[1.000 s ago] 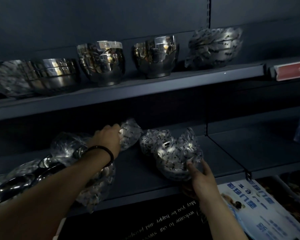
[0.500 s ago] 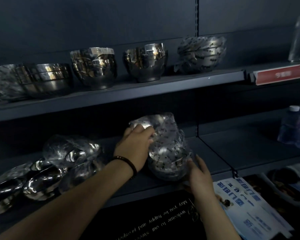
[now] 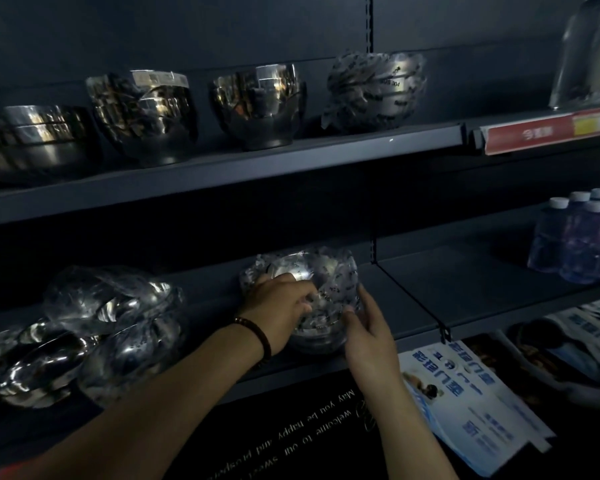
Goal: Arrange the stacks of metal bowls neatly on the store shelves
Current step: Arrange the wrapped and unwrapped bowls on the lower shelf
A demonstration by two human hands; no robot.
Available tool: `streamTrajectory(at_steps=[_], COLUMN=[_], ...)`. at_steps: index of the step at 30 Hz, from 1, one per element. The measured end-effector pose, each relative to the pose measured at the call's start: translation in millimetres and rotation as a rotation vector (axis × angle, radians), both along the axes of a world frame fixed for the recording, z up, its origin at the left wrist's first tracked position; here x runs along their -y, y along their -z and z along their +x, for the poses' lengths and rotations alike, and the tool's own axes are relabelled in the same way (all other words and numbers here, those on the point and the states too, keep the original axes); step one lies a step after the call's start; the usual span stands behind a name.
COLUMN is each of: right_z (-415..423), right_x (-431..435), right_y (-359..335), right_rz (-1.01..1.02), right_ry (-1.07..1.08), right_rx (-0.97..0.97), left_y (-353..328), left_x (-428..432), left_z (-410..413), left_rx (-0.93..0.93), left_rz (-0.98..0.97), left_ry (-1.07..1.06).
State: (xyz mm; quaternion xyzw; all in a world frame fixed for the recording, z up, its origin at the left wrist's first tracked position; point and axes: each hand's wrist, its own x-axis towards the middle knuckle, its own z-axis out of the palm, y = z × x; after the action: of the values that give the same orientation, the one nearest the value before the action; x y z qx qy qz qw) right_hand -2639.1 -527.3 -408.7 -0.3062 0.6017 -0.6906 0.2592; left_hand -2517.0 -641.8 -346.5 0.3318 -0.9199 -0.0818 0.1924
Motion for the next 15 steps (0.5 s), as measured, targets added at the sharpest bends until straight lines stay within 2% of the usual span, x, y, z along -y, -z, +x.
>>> streamTrajectory(at_steps=[4, 9, 12, 14, 15], right_z=[0, 1, 2, 2, 2], right_x=[0, -1, -3, -3, -2], right_y=[-3, -6, -8, -7, -7], right_rz=[0.02, 0.013, -0.006, -0.016, -0.017], right_ry=[-0.042, -0.045, -0.045, -0.041, -0.038], right_rx=[-0.106, -0.115, -0.078, -0.052, -0.046], left_y=[-3, -6, -8, -3, 1], left_x=[5, 9, 15, 18, 20], left_z=[-4, -2, 8, 10, 10], left_rx=[-0.031, -0.091, -0.318, -0.526, -0.564], left_rz=[0.079, 0.221, 0.228, 0.22, 0.259], left_ry=[0.04, 0.081, 0.051, -0.112, -0.204])
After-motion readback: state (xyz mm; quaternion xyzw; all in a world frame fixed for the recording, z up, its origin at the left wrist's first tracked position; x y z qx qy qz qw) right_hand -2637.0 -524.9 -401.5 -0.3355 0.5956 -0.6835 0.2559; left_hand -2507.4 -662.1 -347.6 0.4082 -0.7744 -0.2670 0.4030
